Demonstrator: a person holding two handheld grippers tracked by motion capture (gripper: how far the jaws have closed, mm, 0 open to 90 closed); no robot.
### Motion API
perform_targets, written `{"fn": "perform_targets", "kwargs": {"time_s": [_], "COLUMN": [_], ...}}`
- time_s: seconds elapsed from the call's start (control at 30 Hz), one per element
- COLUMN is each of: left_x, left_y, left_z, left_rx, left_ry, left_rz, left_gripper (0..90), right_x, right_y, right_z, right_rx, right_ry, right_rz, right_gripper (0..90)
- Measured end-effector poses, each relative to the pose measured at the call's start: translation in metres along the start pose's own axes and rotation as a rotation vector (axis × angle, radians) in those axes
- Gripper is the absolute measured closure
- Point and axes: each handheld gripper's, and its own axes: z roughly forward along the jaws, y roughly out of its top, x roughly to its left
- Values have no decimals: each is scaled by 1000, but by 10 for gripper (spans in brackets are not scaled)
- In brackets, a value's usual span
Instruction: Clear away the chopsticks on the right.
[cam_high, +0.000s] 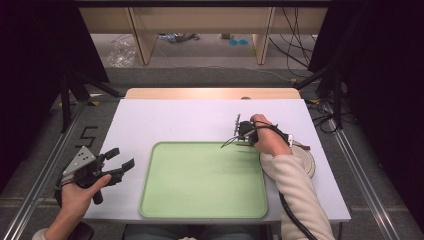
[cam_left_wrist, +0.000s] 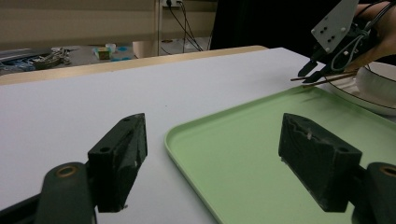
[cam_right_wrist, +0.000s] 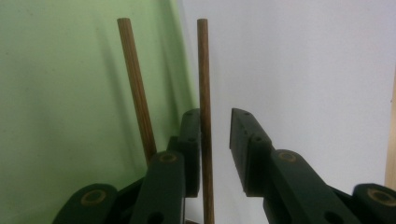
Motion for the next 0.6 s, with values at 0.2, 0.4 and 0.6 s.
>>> {"fn": "perform_targets", "kwargs": {"time_s": [0.2,0.4,0.6], "left_x": [0,0,0], "left_y": [0,0,0], "left_z": [0,0,0], "left_rx": [0,0,0], "left_ry": [0,1,1], "left_rz": [0,1,1], "left_gripper": [237,237,237], "right_x": [1,2,4], "right_y": [4,5,5], "right_z": [1,1,0], "right_rx": [-2,-6,-5], "right_ry": [-1,-5,-6], "right_rz": [-18,-37,-48], "right_gripper": [773,852,874]}}
